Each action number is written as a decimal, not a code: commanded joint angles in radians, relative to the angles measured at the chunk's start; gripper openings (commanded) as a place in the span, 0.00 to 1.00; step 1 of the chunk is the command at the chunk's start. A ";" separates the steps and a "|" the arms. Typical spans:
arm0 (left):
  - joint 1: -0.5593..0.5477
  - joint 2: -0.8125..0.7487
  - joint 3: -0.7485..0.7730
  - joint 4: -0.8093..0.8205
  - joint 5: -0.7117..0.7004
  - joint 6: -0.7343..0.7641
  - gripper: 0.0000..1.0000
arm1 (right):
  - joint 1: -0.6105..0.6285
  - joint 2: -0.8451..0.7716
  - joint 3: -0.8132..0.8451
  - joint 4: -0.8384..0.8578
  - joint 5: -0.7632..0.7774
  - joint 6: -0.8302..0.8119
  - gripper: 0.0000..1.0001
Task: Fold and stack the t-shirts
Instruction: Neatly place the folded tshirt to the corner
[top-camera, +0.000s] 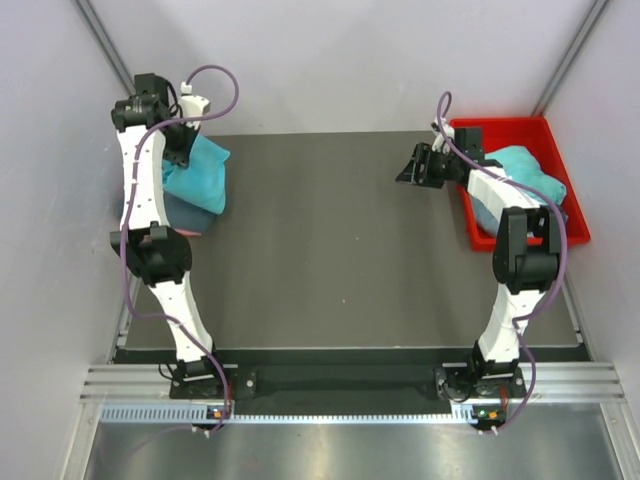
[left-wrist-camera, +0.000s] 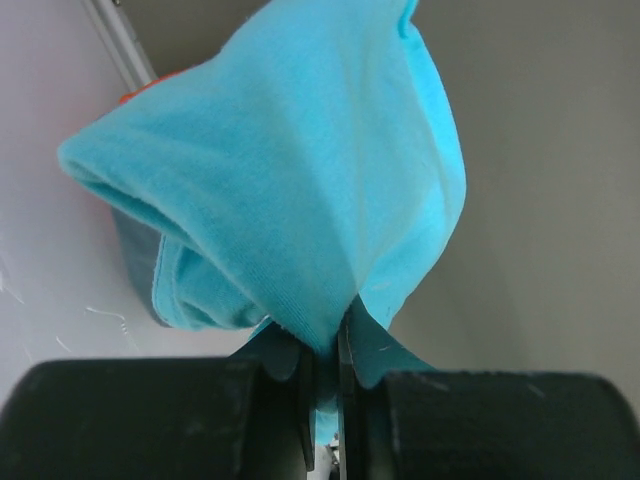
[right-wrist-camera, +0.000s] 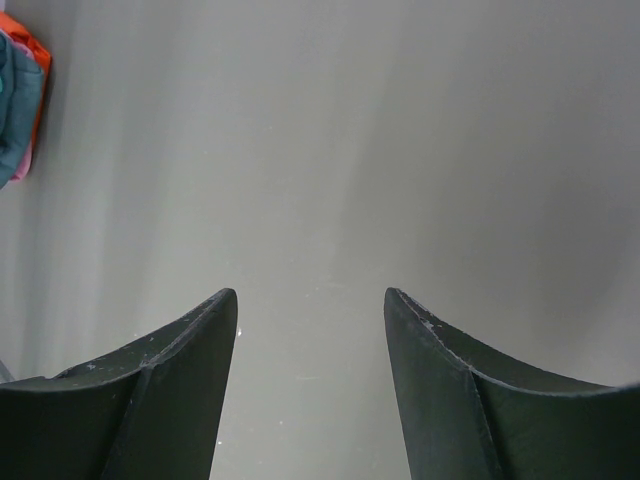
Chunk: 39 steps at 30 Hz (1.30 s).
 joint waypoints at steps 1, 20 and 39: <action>0.022 0.005 0.022 -0.045 -0.046 0.052 0.00 | -0.003 -0.011 0.016 0.062 -0.014 0.005 0.61; 0.072 0.087 -0.136 0.228 -0.353 0.039 0.00 | 0.031 0.006 0.023 0.071 -0.010 -0.001 0.60; 0.117 0.152 -0.186 0.409 -0.560 0.001 0.00 | 0.043 -0.003 0.001 0.071 0.001 -0.024 0.60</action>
